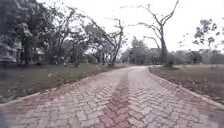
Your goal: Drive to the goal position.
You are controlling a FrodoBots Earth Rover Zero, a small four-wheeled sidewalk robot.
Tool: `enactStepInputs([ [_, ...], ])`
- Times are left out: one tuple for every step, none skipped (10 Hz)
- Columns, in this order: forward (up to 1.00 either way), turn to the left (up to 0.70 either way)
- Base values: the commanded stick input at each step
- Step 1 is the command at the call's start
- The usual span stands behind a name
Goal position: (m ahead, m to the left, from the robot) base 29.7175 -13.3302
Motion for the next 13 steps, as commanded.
enactStepInputs([
  [0.70,0.00],
  [0.70,0.00],
  [0.70,0.00],
  [0.70,0.00],
  [0.70,0.00],
  [0.70,0.00],
  [0.70,0.00],
  [0.70,0.00],
  [0.70,0.00],
  [0.70,0.00],
  [0.70,0.00],
  [0.70,0.00],
  [0.70,0.00],
])
